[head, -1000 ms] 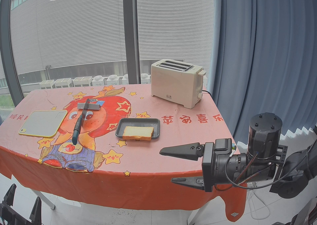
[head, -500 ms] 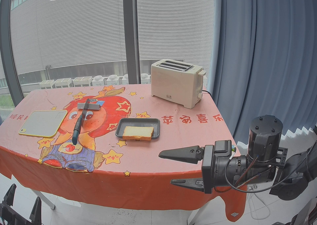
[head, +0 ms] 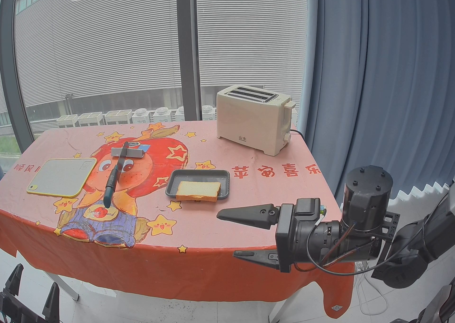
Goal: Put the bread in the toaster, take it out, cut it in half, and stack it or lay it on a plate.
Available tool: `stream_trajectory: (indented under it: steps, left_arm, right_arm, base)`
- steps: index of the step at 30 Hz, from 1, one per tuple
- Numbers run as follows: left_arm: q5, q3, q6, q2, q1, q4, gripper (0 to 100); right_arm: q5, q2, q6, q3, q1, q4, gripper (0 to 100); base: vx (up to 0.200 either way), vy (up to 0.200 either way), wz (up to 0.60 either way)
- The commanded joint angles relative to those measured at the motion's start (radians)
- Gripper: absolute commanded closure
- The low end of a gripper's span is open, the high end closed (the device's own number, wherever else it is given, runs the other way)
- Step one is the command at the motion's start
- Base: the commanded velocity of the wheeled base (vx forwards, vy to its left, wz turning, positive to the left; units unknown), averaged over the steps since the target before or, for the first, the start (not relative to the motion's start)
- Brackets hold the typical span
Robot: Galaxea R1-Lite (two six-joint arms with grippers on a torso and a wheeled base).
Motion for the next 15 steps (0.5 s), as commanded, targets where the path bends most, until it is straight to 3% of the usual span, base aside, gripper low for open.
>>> stream_trajectory:
  steps: [1, 8, 15]
  left_arm:
    - [0.0, 0.018, 0.0, -0.015, 0.0, 0.0, 0]
    - [0.0, 0.018, 0.0, -0.013, 0.0, 0.0, 0]
    - [0.0, 0.018, 0.0, -0.013, 0.0, 0.0, 0]
  right_arm:
    - [0.002, 0.038, 0.003, -0.03, -0.005, 0.006, 0]
    - [0.002, 0.064, 0.009, -0.053, 0.001, 0.007, 0]
    - [0.0, 0.065, 0.049, -0.067, -0.001, 0.009, 0]
  base:
    - [0.0, 0.0, 0.0]
    - [0.0, 0.0, 0.0]
    - [0.0, 0.0, 0.0]
